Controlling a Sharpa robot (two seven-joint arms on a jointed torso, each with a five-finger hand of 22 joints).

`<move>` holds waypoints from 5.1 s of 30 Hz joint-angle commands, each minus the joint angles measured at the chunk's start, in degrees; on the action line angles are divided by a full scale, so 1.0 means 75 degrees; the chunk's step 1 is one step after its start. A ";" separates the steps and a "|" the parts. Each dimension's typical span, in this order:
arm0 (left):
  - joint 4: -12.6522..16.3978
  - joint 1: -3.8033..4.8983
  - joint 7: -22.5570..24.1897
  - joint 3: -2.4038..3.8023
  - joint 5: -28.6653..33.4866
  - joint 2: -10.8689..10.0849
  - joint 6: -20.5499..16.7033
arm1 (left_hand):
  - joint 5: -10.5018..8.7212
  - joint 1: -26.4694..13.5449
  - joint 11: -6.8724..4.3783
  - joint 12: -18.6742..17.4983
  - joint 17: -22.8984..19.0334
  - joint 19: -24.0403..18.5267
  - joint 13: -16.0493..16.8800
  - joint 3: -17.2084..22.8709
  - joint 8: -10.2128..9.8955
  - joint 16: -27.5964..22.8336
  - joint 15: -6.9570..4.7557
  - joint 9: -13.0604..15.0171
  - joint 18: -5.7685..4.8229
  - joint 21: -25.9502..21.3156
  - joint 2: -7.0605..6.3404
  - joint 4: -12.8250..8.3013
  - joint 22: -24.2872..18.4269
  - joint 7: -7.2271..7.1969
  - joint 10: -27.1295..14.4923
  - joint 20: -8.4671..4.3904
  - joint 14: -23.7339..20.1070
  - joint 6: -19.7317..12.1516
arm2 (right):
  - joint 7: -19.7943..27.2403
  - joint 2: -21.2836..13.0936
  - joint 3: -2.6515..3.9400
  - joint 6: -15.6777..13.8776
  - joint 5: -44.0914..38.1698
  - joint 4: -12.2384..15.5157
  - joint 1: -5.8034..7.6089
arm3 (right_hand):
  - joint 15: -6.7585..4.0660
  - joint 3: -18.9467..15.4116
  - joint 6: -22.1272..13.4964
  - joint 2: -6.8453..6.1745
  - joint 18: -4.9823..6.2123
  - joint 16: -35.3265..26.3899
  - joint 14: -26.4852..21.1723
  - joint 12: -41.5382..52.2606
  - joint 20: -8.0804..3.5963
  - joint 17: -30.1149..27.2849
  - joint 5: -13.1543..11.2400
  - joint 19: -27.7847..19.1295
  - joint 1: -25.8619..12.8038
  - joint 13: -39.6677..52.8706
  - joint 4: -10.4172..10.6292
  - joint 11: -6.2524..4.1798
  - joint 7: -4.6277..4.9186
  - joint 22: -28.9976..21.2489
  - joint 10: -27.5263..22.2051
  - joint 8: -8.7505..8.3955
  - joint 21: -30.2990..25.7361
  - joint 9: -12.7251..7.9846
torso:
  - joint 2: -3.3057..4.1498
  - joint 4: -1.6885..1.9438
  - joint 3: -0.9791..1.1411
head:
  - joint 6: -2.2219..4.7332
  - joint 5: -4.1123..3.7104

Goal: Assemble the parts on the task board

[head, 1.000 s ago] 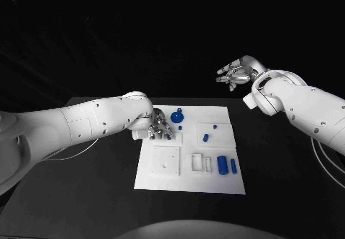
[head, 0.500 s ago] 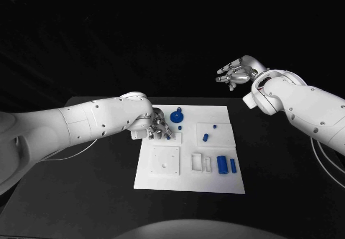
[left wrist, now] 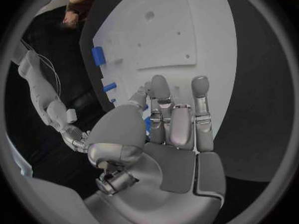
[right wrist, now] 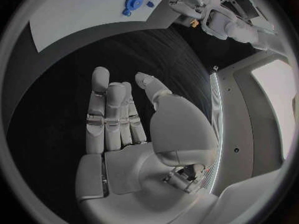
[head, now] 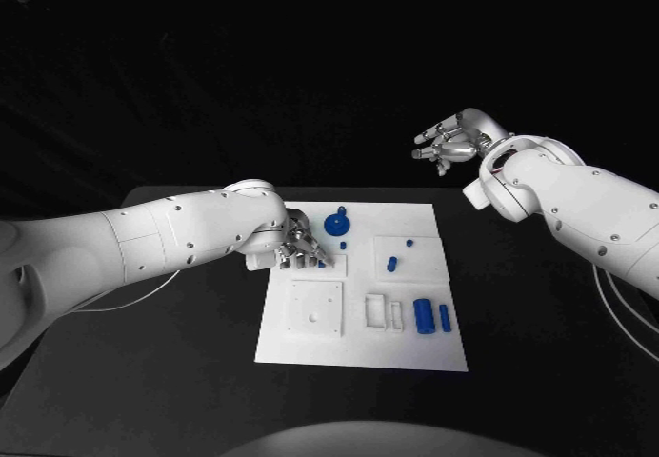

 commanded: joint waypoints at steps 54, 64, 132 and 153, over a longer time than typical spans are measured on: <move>-0.2434 0.0506 0.0565 0.0894 0.0349 0.0551 0.0058 | 0.0020 0.0510 0.0363 -0.1513 -0.1905 0.0035 0.0564 -0.0176 -0.0090 -0.1020 0.0042 -0.7737 -0.0628 -0.0917 0.0141 -0.0118 0.0111 0.0906 0.0227 -0.0673 -0.0510 -0.2333 | 0.0060 -0.0096 0.0004 0.0017 -0.0276 -0.0033 -0.0060 | 0.0020 -0.0005 -0.0076 0.0029 0.0006 0.0001 -0.0039 -0.0009 -0.0027 -0.0016 0.0045 0.0224 -0.0052 -0.0018 -0.0018 0.0006 -0.0001 0.0026 -0.0021 -0.0024 -0.0047 -0.0006 | 0.0080 -0.0037 -0.0035 | 0.0448 0.0187; -0.3195 0.0412 0.0506 0.0880 0.0078 0.0863 0.0656 | 0.0014 0.0455 0.0387 -0.1524 -0.1939 0.0046 0.0564 -0.0226 -0.0088 -0.1018 0.0049 -0.7852 -0.0620 -0.0942 0.0158 -0.0121 0.0123 0.0962 0.0213 -0.0669 -0.0530 -0.2559 | 0.0045 -0.0182 0.0006 -0.0037 -0.0276 0.0105 -0.0046 | 0.0020 -0.0021 -0.0073 0.0017 0.0006 -0.0006 -0.0043 -0.0016 -0.0026 -0.0021 0.0063 0.0220 -0.0063 -0.0026 0.0001 0.0005 -0.0004 0.0023 -0.0019 -0.0025 -0.0053 -0.0006 | 0.0187 -0.0086 -0.0067 | 0.0481 0.0239; -0.3788 0.0124 0.0791 0.0702 0.0509 0.1200 0.1233 | 0.0480 0.0410 0.0406 -0.1545 -0.2079 0.0010 0.0598 -0.1223 -0.0084 -0.1012 0.0057 -0.7733 -0.0613 -0.0974 0.1046 -0.0262 0.0126 0.0968 0.0145 -0.0657 -0.0623 -0.2634 | 0.0016 -0.0106 0.0018 0.0103 -0.0275 0.0101 -0.0011 | 0.0018 0.0017 -0.0076 0.0005 -0.0004 -0.0067 -0.0043 -0.0126 -0.0028 -0.0071 0.0041 0.0231 -0.0036 -0.0146 0.0054 0.0002 -0.0002 -0.0058 0.0032 -0.0025 -0.0116 -0.0007 | 0.0226 -0.0095 -0.0074 | 0.0456 0.0137; -0.3852 0.0122 0.0707 0.0701 0.0662 0.1222 0.1418 | 0.0547 0.0980 0.0396 -0.1541 -0.2077 -0.0001 0.0594 -0.1045 -0.0081 -0.0997 0.0063 -0.7764 -0.0619 -0.0987 0.1380 -0.0667 0.0133 0.0944 0.0145 -0.0648 -0.0625 -0.2560 | 0.0012 -0.0115 0.0018 0.0117 -0.0275 0.0092 -0.0011 | 0.0018 0.0017 -0.0076 0.0005 -0.0004 -0.0067 -0.0043 -0.0126 -0.0028 -0.0071 0.0041 0.0231 -0.0036 -0.0146 0.0054 0.0002 -0.0002 -0.0058 0.0032 -0.0025 -0.0116 -0.0007 | 0.0231 -0.0098 -0.0071 | 0.0439 0.0154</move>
